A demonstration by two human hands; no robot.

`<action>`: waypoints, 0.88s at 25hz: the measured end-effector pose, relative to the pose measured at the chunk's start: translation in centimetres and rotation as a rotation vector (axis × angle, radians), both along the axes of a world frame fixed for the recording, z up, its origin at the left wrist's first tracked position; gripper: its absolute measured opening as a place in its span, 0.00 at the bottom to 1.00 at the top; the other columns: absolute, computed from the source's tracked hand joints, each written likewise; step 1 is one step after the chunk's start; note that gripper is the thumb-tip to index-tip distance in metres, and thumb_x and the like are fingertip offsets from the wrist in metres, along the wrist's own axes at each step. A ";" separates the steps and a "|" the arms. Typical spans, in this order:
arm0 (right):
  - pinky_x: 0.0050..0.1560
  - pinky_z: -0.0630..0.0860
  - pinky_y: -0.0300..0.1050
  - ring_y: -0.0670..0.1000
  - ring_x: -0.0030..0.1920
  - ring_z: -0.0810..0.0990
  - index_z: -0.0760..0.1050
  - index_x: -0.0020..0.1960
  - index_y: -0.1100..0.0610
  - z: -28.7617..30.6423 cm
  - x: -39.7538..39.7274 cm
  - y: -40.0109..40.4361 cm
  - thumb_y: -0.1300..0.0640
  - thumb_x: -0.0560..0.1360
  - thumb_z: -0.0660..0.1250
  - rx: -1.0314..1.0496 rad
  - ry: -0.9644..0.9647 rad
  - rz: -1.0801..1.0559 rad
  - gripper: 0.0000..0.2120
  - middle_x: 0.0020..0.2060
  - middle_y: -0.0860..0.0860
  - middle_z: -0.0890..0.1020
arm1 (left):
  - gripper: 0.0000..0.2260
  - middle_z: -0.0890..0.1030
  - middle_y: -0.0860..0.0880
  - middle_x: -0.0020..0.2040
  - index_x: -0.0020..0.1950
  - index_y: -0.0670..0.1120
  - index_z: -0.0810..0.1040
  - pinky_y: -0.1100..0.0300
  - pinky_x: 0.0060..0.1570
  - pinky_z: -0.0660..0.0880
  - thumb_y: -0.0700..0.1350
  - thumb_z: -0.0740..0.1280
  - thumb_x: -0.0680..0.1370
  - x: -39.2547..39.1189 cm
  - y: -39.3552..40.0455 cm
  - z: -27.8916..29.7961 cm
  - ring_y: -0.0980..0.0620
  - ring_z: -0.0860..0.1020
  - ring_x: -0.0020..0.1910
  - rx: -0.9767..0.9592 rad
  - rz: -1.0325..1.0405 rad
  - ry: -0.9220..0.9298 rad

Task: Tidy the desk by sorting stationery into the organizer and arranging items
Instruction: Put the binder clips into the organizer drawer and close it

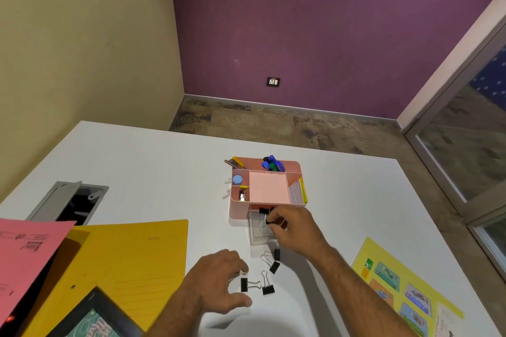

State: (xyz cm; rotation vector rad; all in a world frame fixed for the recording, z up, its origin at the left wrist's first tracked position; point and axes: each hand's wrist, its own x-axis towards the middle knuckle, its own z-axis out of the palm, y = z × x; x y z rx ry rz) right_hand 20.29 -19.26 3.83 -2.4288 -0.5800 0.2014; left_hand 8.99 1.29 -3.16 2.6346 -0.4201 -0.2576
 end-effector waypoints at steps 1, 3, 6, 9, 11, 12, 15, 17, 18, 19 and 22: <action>0.54 0.80 0.44 0.46 0.48 0.81 0.83 0.51 0.53 0.1 0.2 0.2 0.58 0.74 0.71 -0.055 0.006 -0.001 0.07 0.48 0.48 0.85 | 0.30 0.77 0.58 0.52 0.61 0.57 0.76 0.59 0.47 0.68 0.74 0.62 0.68 -0.1 -0.1 -0.3 0.57 0.73 0.52 0.044 -0.027 0.008; 0.56 0.80 0.44 0.48 0.49 0.81 0.83 0.51 0.54 0.2 0.6 0.4 0.59 0.74 0.71 -0.107 -0.012 -0.012 0.07 0.49 0.49 0.85 | 0.25 0.77 0.56 0.50 0.59 0.57 0.77 0.58 0.45 0.66 0.70 0.61 0.71 -0.2 -0.2 -0.8 0.55 0.73 0.52 0.080 -0.052 -0.008; 0.56 0.79 0.43 0.50 0.51 0.81 0.83 0.52 0.54 -0.3 0.9 0.4 0.60 0.75 0.70 -0.154 -0.067 -0.027 0.08 0.51 0.49 0.85 | 0.19 0.78 0.55 0.49 0.56 0.57 0.79 0.58 0.45 0.68 0.64 0.61 0.73 -0.4 -0.4 -1.0 0.54 0.74 0.51 0.059 -0.022 -0.042; 0.56 0.76 0.40 0.50 0.53 0.81 0.83 0.55 0.52 -0.9 0.5 0.2 0.60 0.76 0.68 -0.185 -0.134 -0.010 0.10 0.53 0.48 0.85 | 0.18 0.78 0.57 0.50 0.56 0.56 0.78 0.60 0.47 0.69 0.62 0.61 0.73 -0.5 -0.8 -1.2 0.55 0.74 0.51 0.019 0.044 -0.041; 0.57 0.77 0.42 0.49 0.53 0.81 0.83 0.56 0.52 -1.3 -0.1 -0.1 0.58 0.75 0.68 -0.105 -0.213 -0.029 0.11 0.52 0.47 0.85 | 0.16 0.76 0.61 0.44 0.55 0.56 0.78 0.65 0.44 0.69 0.62 0.64 0.72 -0.5 -1.0 -0.9 0.59 0.75 0.46 -0.064 0.137 -0.038; 0.55 0.79 0.43 0.48 0.52 0.81 0.84 0.54 0.52 -1.5 -0.5 -0.3 0.57 0.73 0.69 -0.022 -0.231 -0.063 0.11 0.50 0.46 0.86 | 0.16 0.75 0.62 0.41 0.54 0.56 0.78 0.69 0.42 0.68 0.62 0.65 0.71 -0.4 -1.2 -0.7 0.61 0.75 0.42 -0.119 0.188 -0.031; 0.40 0.80 0.40 0.43 0.39 0.80 0.84 0.46 0.51 -1.9 -1.7 -0.6 0.54 0.69 0.71 0.220 -0.190 -0.149 0.07 0.41 0.39 0.84 | 0.15 0.79 0.65 0.39 0.53 0.58 0.80 0.77 0.41 0.69 0.62 0.71 0.70 0.0 -2.2 0.2 0.67 0.76 0.38 -0.282 0.308 -0.036; 0.36 0.79 0.40 0.44 0.36 0.81 0.84 0.43 0.51 -2.0 -2.3 -0.8 0.54 0.68 0.73 0.302 -0.149 -0.123 0.04 0.38 0.39 0.84 | 0.14 0.81 0.64 0.40 0.52 0.58 0.79 0.75 0.42 0.74 0.61 0.72 0.70 0.4 -2.9 0.8 0.67 0.79 0.40 -0.392 0.368 -0.081; 0.36 0.79 0.41 0.44 0.36 0.81 0.84 0.42 0.52 -2.0 -2.6 -1.0 0.55 0.67 0.73 0.322 -0.139 -0.098 0.04 0.38 0.41 0.84 | 0.14 0.82 0.63 0.39 0.52 0.58 0.79 0.72 0.42 0.76 0.61 0.73 0.70 0.6 -3.3 1.0 0.65 0.80 0.40 -0.441 0.389 -0.115; 0.36 0.79 0.41 0.45 0.36 0.81 0.84 0.42 0.52 -1.9 -2.8 -1.1 0.56 0.67 0.74 0.334 -0.128 -0.076 0.04 0.37 0.42 0.84 | 0.14 0.82 0.62 0.39 0.52 0.57 0.79 0.71 0.42 0.77 0.60 0.73 0.70 0.8 -3.6 1.2 0.64 0.81 0.40 -0.480 0.404 -0.151; 0.39 0.79 0.37 0.47 0.37 0.83 0.85 0.44 0.53 -1.6 -3.0 -1.4 0.60 0.67 0.76 0.383 -0.002 -0.087 0.07 0.37 0.45 0.85 | 0.14 0.82 0.62 0.38 0.53 0.56 0.79 0.70 0.41 0.78 0.57 0.75 0.70 1.1 -4.3 1.8 0.64 0.81 0.40 -0.526 0.431 -0.216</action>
